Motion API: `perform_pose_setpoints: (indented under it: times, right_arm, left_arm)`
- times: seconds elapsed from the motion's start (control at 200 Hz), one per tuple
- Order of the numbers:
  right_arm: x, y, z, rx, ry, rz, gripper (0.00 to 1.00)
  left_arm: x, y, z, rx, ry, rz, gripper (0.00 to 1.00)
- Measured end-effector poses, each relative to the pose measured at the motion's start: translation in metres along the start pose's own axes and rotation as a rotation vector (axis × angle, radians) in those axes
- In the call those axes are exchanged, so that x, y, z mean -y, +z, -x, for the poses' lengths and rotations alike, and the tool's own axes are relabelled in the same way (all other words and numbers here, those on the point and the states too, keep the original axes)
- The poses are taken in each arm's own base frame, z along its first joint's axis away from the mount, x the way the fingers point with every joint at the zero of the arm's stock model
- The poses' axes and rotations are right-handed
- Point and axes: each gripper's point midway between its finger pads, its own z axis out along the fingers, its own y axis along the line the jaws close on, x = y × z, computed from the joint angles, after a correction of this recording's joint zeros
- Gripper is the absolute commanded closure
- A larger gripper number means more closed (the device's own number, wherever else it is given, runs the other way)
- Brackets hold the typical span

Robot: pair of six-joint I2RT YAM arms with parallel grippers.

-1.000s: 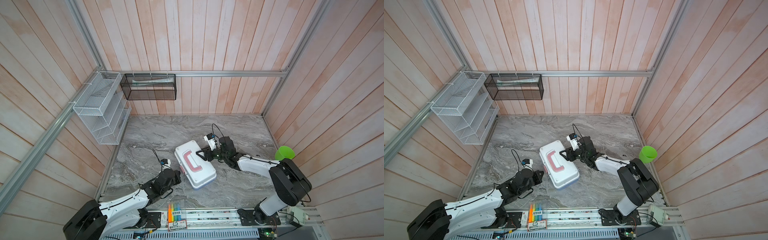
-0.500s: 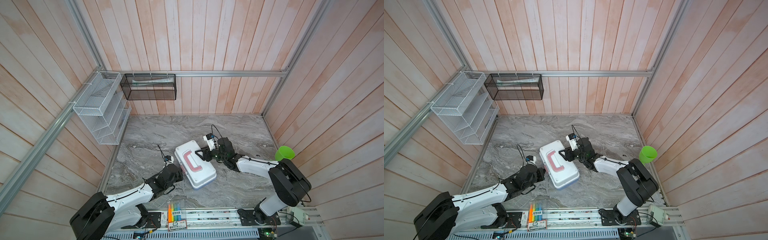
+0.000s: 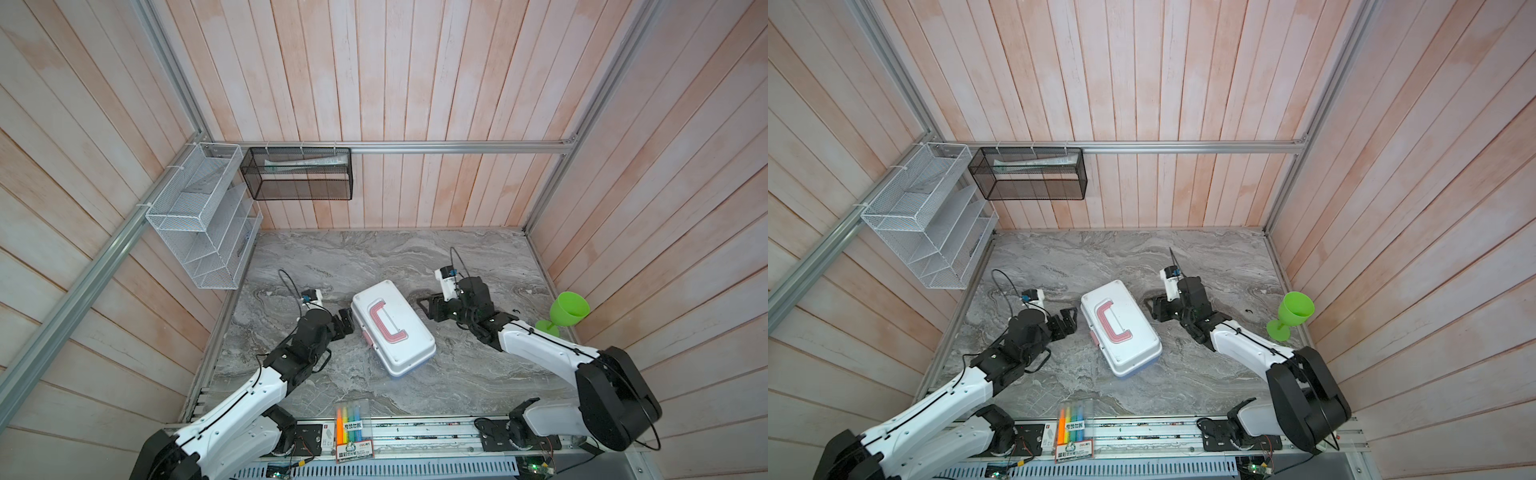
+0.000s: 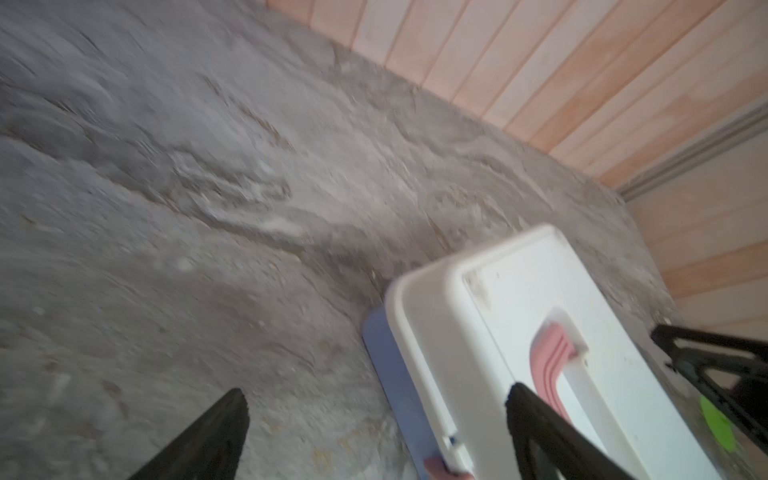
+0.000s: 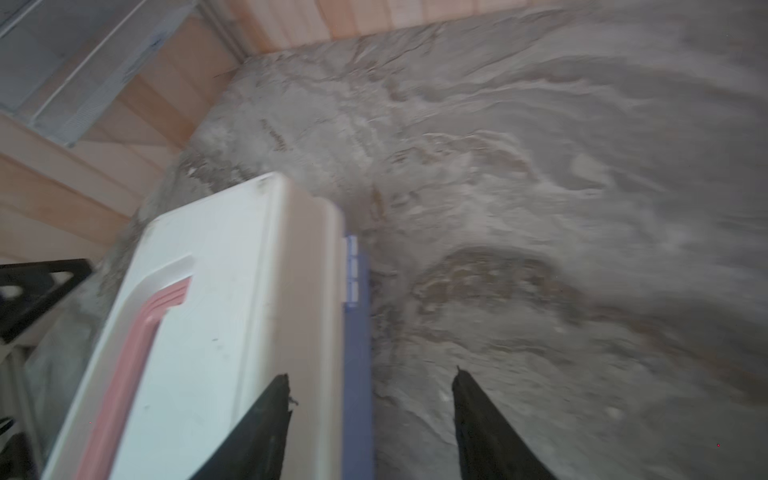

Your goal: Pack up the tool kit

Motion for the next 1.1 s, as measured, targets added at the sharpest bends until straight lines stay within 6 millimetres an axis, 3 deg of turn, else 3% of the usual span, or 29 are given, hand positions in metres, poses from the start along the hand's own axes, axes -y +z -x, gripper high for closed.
perform_pose_setpoints:
  times: [0.09,0.16,0.285,0.4,0.495,0.68,0.71,0.73,0.745,0.975,1.1]
  right_arm:
    - [0.06,-0.031,0.031,0.132,0.033,-0.201,0.34]
    - [0.099,-0.055,0.044,0.222,0.043,-0.352,0.33]
    - [0.164,-0.086,0.034,0.298,0.07,-0.604,0.32]
    - [0.2,-0.098,0.009,0.305,0.066,-0.75,0.32]
    - [0.209,-0.096,-0.002,0.341,0.018,-0.771,0.32]
    - [0.217,-0.079,-0.033,0.36,-0.062,-0.741,0.3]
    - [0.217,-0.075,-0.034,0.362,-0.072,-0.731,0.18]
    - [0.217,-0.074,-0.033,0.367,-0.084,-0.728,0.05]
    - [0.217,-0.073,-0.032,0.374,-0.082,-0.723,0.02]
    - [0.208,-0.077,-0.002,0.481,-0.129,-0.7,0.02]
    - [0.207,-0.077,0.002,0.494,-0.135,-0.695,0.02]
  left_arm:
    - [-0.036,-0.003,0.039,0.157,0.064,0.119,0.0]
    - [-0.068,0.0,0.049,0.238,0.118,0.219,0.0]
    - [-0.13,0.015,0.027,0.245,0.179,0.369,0.0]
    - [-0.161,0.03,0.007,0.201,0.199,0.41,0.0]
    - [-0.163,0.045,0.011,0.203,0.223,0.377,0.0]
    - [-0.14,0.073,0.028,0.282,0.247,0.183,0.0]
    - [-0.137,0.078,0.025,0.271,0.255,0.159,0.0]
    - [-0.136,0.082,0.021,0.251,0.259,0.147,0.0]
    - [-0.136,0.083,0.019,0.244,0.263,0.14,0.0]
    - [-0.115,0.086,0.029,0.282,0.317,0.052,0.0]
    - [-0.113,0.086,0.029,0.284,0.324,0.045,0.0]
